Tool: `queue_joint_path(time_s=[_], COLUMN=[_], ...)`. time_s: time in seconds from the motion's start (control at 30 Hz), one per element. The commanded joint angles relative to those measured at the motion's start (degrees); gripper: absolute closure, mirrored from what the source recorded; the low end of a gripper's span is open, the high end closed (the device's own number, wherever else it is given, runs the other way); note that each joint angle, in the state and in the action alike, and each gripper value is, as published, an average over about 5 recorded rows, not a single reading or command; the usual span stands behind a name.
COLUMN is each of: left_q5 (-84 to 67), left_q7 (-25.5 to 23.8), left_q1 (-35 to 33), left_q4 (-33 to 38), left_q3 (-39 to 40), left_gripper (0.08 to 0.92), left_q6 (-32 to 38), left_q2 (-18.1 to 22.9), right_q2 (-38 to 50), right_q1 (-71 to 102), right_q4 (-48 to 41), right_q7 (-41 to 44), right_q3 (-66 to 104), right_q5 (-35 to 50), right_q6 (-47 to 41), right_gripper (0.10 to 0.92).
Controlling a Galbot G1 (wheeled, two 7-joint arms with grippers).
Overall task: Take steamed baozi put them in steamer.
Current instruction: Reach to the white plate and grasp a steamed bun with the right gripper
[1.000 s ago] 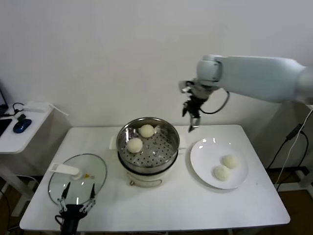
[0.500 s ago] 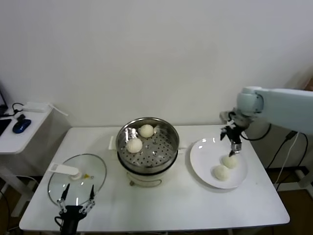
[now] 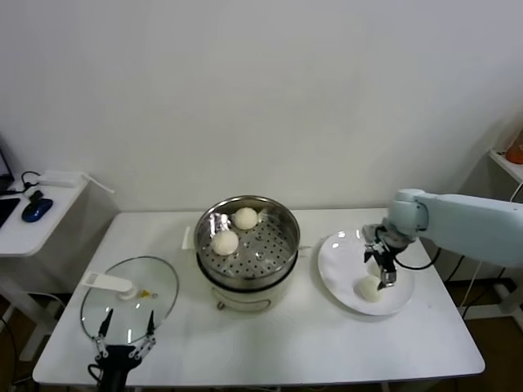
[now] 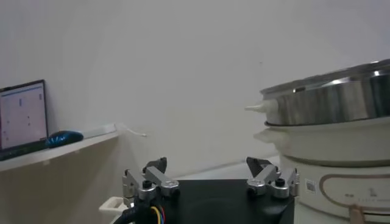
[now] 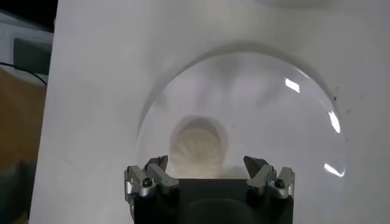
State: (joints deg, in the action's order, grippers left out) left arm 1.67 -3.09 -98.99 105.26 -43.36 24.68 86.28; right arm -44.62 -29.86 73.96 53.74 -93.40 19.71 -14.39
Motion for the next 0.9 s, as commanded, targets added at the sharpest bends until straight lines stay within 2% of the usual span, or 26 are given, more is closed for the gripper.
queue_joint_path(time_s=[0.03, 0.6, 0.9], left_q5=[0.02, 0.09, 0.08], left_q7=[-0.02, 0.1, 0.16], left_q1=[0.01, 0.26, 0.29], left_q4=[-0.28, -1.02, -1.17], left_q3=[0.07, 0.1, 0.09], left_gripper=[0.177, 0.177, 0.177], left_q6=[0.12, 0.46, 0.56], left_q2=[-0.05, 0.02, -0.14], right_q2=[0.92, 0.34, 0.03], right_q1=[5.9, 8.63, 6.5], right_q4=[-0.95, -2.5, -2.8], right_q7=[-1.36, -1.98, -2.49], right_q3=[3.67, 5.31, 4.82], right_q5=[-3.54, -4.21, -4.84], right_q6=[-0.31, -0.44, -0.41], right_gripper=[0.203, 0.203, 0.288])
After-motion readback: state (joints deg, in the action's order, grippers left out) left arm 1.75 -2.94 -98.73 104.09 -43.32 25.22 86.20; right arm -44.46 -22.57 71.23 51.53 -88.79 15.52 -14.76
